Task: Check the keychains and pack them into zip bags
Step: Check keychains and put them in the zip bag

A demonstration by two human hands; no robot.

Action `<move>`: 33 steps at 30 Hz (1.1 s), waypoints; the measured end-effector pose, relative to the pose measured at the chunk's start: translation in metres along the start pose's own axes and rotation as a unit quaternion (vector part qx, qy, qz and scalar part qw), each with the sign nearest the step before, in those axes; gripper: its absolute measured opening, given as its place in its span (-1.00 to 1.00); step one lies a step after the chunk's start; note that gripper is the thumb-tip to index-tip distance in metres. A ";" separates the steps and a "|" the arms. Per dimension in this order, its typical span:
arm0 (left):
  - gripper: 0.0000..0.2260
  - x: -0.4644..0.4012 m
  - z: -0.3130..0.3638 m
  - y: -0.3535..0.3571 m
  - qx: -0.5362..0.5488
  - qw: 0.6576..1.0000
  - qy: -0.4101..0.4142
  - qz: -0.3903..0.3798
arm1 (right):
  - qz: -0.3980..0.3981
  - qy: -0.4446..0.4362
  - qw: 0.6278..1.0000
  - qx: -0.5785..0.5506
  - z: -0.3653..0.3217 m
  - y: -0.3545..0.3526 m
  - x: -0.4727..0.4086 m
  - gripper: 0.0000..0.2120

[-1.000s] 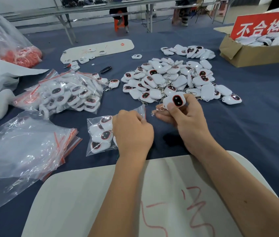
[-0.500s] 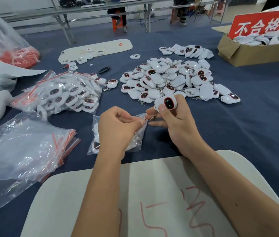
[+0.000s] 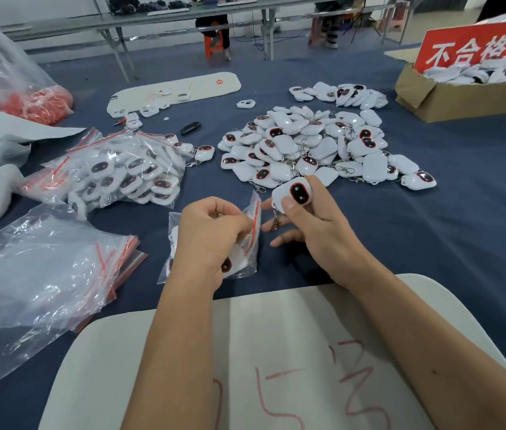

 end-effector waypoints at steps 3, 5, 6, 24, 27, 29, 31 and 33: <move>-0.83 -0.001 0.000 0.003 -0.026 1.000 0.001 -0.014 | 0.004 0.007 0.999 -0.039 -0.001 -0.001 -0.001 -0.90; -0.83 -0.001 -0.001 0.004 -0.043 0.999 0.003 -0.025 | -0.006 0.000 0.999 -0.038 -0.003 0.001 -0.001 -0.92; -0.82 -0.001 -0.002 0.004 -0.048 0.998 0.002 -0.029 | -0.014 -0.008 0.999 -0.027 -0.004 0.002 -0.001 -0.93; -0.80 0.003 0.007 0.002 -0.039 0.996 0.067 0.050 | -0.036 -0.053 0.965 0.253 -0.008 -0.005 -0.001 -0.80; -0.81 0.015 0.026 -0.001 -0.057 0.979 0.175 0.092 | -0.101 -0.049 0.953 0.281 -0.006 0.006 -0.001 -0.82; -0.78 0.025 0.036 0.002 -0.075 0.963 0.239 0.102 | -0.134 -0.065 0.946 0.289 -0.007 0.012 0.001 -0.75; -0.75 0.032 0.041 0.008 -0.097 0.950 0.279 0.097 | -0.133 -0.077 0.945 0.289 -0.007 0.013 0.001 -0.74; -0.73 0.037 0.042 0.014 -0.117 0.939 0.309 0.093 | -0.101 -0.069 0.960 0.252 -0.007 0.008 0.001 -0.88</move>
Point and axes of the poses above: each hand's wrist, its own x-axis away from the middle knuckle, its own y-axis out of the palm, z = x × y, the point moved 8 cm from there along -x, towards the middle knuckle, and after that the axes turned 15 degrees about -y, right-handed, at the moved point
